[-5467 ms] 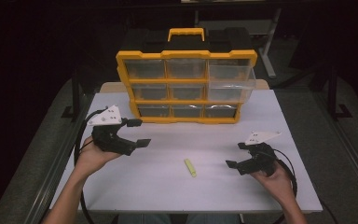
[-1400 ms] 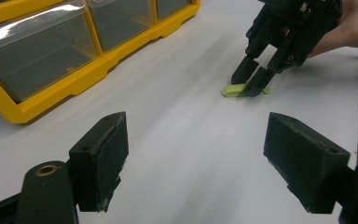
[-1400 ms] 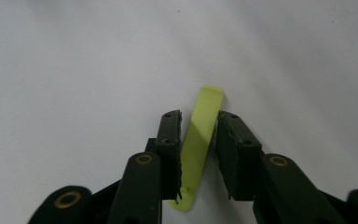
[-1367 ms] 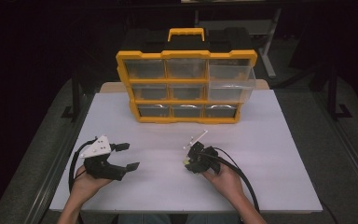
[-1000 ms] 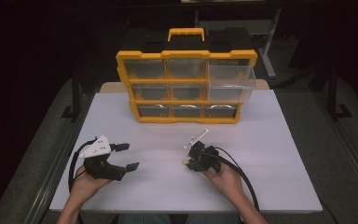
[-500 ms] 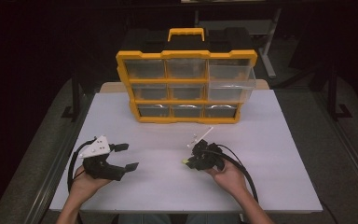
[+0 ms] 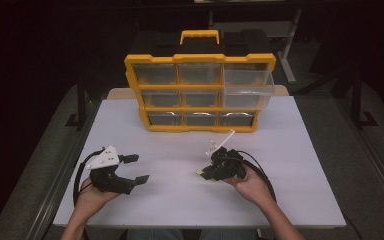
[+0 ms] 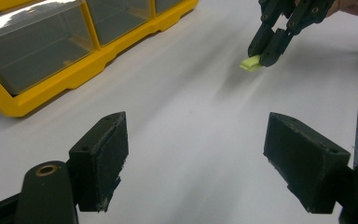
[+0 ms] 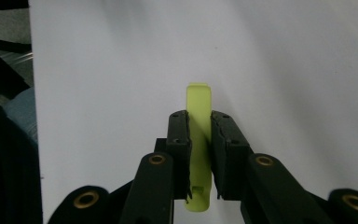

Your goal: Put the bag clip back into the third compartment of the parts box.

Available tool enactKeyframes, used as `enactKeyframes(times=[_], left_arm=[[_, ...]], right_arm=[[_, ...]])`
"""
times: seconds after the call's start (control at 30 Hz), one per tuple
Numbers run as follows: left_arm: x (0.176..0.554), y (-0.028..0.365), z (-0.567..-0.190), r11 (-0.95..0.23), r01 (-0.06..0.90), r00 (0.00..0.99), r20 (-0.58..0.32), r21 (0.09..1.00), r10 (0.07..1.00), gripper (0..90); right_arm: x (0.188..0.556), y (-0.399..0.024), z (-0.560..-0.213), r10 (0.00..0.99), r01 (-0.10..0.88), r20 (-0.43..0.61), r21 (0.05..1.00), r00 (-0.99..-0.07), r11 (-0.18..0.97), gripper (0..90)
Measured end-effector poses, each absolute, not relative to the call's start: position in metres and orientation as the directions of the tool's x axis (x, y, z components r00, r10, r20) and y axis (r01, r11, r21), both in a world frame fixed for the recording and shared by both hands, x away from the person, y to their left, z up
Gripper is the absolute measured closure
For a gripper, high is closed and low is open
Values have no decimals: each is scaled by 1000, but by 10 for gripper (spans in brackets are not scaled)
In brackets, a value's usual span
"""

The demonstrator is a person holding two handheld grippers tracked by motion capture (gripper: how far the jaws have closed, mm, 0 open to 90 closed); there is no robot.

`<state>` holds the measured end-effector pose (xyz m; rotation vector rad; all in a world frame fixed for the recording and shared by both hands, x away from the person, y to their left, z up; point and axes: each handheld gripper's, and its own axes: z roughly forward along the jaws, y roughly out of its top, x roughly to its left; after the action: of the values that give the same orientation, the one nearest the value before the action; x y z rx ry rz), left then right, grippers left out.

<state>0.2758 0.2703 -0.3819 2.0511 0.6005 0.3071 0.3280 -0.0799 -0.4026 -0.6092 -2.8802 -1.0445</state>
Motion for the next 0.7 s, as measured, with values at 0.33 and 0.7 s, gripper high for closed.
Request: enactKeyframes(times=[0.33, 0.7], left_arm=[[277, 270, -383, -433, 299, 850, -30, 850, 526, 216], [276, 271, -383, -432, 299, 848, -30, 851, 529, 216]], right_arm=[[332, -87, -389, 309, 350, 180, 638, -934, 686, 772], [336, -90, -365, 275, 326, 183, 647, -944, 689, 771]])
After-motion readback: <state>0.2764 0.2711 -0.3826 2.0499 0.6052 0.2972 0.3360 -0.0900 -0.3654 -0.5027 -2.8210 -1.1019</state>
